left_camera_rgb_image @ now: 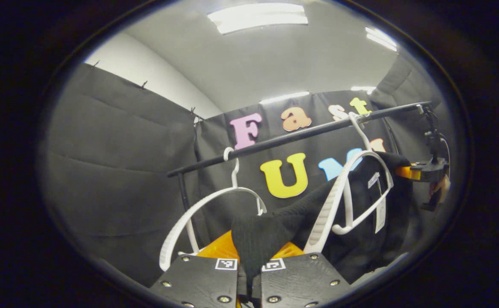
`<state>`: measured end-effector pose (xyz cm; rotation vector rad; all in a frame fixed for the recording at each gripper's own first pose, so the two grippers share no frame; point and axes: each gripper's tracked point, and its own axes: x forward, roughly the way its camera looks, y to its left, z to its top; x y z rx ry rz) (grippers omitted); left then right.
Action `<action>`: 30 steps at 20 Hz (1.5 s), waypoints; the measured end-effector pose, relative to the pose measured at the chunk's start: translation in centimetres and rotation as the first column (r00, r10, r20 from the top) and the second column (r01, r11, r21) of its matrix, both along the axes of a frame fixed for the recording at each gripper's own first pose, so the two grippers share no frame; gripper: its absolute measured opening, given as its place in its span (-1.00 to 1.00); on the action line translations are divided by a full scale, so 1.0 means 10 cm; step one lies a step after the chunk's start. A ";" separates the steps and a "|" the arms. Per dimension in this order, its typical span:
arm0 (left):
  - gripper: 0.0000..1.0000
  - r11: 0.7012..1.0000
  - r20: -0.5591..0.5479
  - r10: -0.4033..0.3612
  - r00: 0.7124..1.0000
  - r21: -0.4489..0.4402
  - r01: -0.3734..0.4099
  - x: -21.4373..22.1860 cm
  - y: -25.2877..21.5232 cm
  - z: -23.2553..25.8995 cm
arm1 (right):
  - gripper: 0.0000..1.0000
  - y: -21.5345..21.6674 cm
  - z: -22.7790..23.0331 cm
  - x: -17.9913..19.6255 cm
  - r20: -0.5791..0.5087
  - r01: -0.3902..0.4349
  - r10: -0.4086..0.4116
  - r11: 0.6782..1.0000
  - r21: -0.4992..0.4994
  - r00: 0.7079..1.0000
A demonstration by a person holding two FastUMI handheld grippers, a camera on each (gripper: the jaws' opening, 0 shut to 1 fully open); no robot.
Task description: Grasp the clothes on the hanger with both hands and then place them into the laundry hamper below.
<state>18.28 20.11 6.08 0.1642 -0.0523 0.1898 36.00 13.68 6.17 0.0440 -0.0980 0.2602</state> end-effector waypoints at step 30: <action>-0.88 0.990 -0.237 -0.109 0.965 -0.110 0.085 -0.26 -0.97 -1.34 | -0.83 -0.26 -1.78 -0.77 -0.366 -0.052 0.010 0.993 -0.105 0.931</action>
